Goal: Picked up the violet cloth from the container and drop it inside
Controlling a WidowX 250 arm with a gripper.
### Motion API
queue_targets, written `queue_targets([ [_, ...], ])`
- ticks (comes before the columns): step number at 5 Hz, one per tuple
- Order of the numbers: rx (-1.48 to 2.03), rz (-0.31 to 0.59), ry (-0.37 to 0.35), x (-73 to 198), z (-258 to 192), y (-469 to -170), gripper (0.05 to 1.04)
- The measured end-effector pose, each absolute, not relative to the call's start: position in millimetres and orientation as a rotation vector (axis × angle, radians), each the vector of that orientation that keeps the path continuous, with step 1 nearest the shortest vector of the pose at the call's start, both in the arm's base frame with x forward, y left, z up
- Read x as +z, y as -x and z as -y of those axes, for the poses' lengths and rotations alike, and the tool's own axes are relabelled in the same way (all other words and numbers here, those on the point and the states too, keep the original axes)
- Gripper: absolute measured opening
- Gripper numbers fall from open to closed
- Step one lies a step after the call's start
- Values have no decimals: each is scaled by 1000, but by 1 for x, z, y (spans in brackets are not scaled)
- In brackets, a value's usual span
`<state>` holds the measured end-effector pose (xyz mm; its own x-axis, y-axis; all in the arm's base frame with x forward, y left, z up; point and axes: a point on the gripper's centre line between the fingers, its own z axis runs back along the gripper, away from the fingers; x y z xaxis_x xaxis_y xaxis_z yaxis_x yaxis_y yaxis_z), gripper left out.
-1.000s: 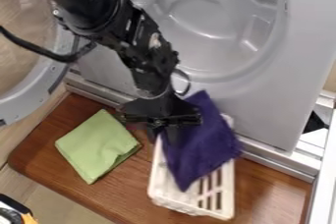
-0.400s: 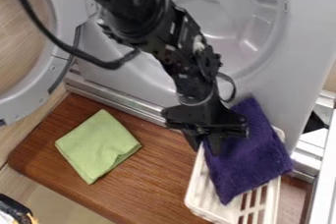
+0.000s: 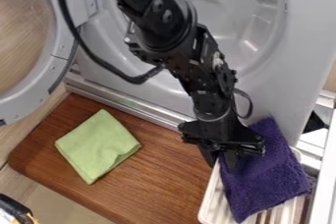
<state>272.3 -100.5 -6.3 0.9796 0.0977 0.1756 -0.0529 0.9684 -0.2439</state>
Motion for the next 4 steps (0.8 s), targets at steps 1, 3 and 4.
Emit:
queue_targets([
  [1, 70, 170, 262, -13, 105, -273, 345],
  [3, 86, 165, 235, -14, 101, -273, 934],
  [4, 90, 174, 227, -11, 99, -274, 1006],
])
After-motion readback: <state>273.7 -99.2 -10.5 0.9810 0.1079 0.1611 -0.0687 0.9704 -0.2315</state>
